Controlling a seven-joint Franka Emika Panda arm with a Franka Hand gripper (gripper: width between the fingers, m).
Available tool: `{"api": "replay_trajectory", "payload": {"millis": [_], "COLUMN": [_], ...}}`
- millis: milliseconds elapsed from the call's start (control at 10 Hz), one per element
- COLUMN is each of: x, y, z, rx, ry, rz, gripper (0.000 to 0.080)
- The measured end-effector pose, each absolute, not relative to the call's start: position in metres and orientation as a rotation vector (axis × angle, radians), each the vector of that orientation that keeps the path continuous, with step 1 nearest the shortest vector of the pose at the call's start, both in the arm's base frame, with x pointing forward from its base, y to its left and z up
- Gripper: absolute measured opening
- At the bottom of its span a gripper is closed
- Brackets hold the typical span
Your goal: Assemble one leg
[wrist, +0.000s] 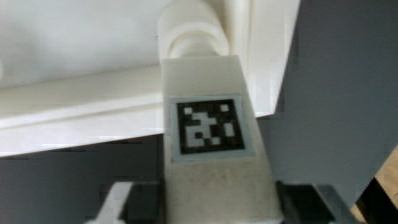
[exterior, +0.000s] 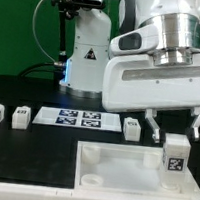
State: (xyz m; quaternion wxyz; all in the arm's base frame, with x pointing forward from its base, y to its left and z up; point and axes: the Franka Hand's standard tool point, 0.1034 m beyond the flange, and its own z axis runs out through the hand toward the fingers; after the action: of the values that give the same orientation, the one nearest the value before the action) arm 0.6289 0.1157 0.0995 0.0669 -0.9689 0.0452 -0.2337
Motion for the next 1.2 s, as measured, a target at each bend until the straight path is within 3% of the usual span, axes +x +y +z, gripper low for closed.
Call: {"api": "replay_trajectory", "payload": {"millis": [100,200,300,400,500,1200], "x": [0.6268,0.6269,0.6269,0.6269,0.6268,0.6254], "y": [0.1154,0.1146,0.1147,0.1147,0.1147,0.114], "z": [0.0985,0.0984,0.0983,0.0983,0.0982,0.0967], "rx": [-2.922,-2.927,-2.927,-2.927,-2.928,-2.944], "ry": [0.143,0.132,0.131,0.128,0.126,0.124], "rz": [-0.72,-0.721,-0.721,-0.721,-0.721,-0.665], "gripper": [0.0294,0.0394,0.0394,0.0532,0.0611,0.0649]}}
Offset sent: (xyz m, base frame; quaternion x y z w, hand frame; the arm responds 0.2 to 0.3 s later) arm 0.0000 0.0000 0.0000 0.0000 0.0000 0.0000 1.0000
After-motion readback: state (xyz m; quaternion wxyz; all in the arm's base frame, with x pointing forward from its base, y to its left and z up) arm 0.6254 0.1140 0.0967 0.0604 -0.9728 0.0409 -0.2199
